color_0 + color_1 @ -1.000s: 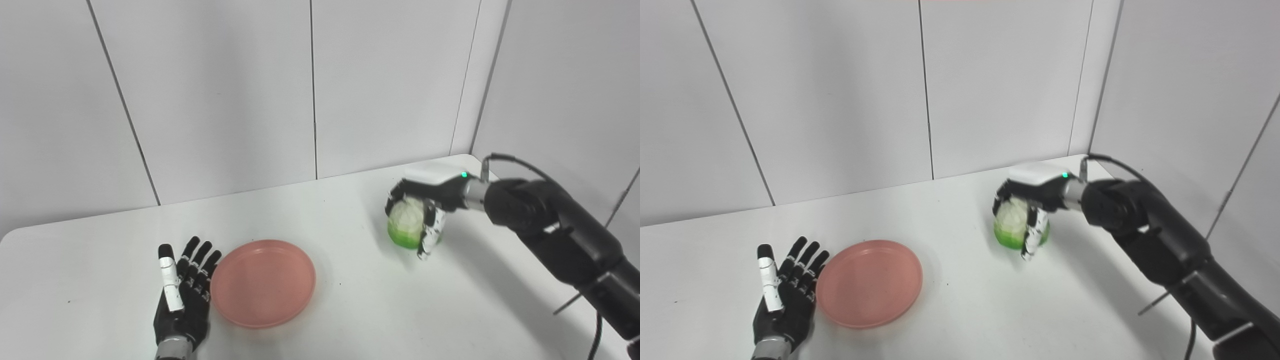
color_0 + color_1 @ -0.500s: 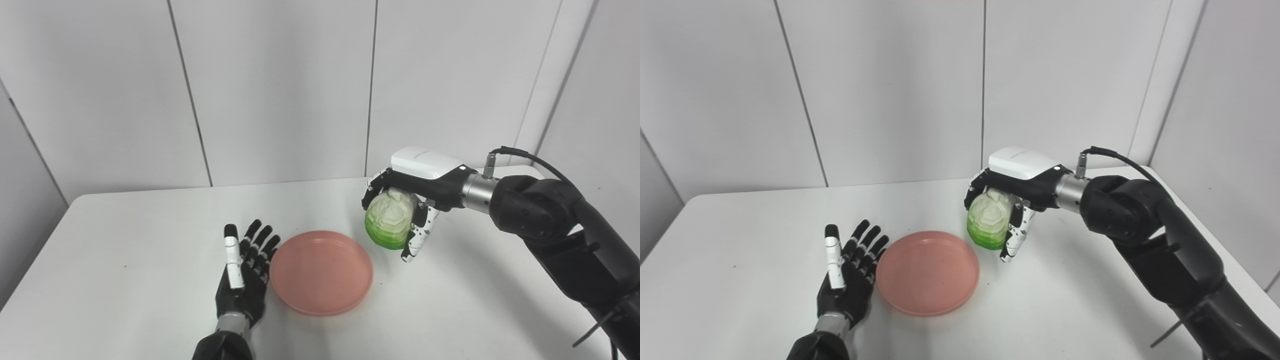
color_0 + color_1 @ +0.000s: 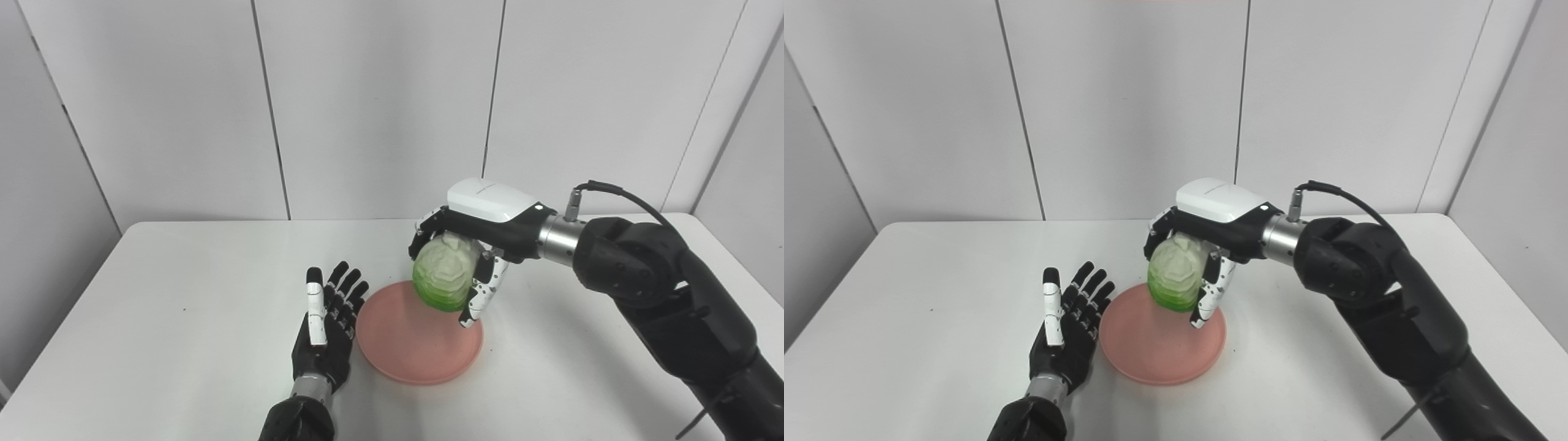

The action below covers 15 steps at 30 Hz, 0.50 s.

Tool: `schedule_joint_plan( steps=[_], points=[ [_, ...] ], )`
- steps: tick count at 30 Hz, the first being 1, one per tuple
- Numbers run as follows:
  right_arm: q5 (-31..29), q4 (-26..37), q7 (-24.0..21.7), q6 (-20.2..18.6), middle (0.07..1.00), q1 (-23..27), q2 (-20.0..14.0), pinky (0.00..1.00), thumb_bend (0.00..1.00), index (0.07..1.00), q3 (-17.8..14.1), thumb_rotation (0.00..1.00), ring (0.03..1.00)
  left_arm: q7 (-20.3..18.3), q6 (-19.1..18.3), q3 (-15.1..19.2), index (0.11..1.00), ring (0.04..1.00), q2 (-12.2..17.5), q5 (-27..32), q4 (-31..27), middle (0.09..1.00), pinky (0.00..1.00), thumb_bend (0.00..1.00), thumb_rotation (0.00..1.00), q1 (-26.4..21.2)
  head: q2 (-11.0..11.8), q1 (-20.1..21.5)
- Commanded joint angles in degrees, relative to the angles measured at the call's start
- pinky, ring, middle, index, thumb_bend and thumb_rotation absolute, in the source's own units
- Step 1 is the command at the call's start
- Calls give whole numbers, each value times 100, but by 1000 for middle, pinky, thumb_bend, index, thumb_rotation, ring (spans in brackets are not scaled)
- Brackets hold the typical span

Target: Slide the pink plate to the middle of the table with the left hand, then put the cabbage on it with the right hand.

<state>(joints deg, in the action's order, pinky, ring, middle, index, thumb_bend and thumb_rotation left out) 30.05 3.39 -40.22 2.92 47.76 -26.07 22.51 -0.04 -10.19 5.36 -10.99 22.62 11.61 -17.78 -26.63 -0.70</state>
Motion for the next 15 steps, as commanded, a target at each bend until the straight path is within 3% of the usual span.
schedule_joint_plan(
  steps=[1, 4, 6, 8, 15],
  points=[
    [114, -107, 325, 315, 476, 301, 110, 321, 511, 552, -13, 0, 384, 114, -82, -15, 873, 903, -300, -17, 194, 907, 1000, 863, 868, 164, -4, -3],
    [330, -357, 459, 406, 467, 321, 261, 315, 510, 554, 84, 0, 380, 128, -69, -73, 862, 895, -294, -68, 215, 903, 1000, 862, 863, 161, 27, 12],
    [480, -592, 563, 475, 509, 337, 365, 313, 515, 506, 165, 0, 407, 132, -47, -163, 857, 890, -286, -163, 225, 900, 1000, 859, 881, 182, 27, -15],
    [629, -851, 679, 592, 484, 363, 434, 328, 511, 544, 258, 0, 390, 97, -35, -236, 866, 896, -278, -221, 252, 905, 1000, 855, 891, 209, 35, -30],
    [1192, -1553, 1116, 916, 491, 361, 575, 351, 514, 538, 574, 0, 401, 96, -46, -402, 867, 885, -224, -303, 208, 899, 996, 831, 885, 316, -33, -26]
  ],
)
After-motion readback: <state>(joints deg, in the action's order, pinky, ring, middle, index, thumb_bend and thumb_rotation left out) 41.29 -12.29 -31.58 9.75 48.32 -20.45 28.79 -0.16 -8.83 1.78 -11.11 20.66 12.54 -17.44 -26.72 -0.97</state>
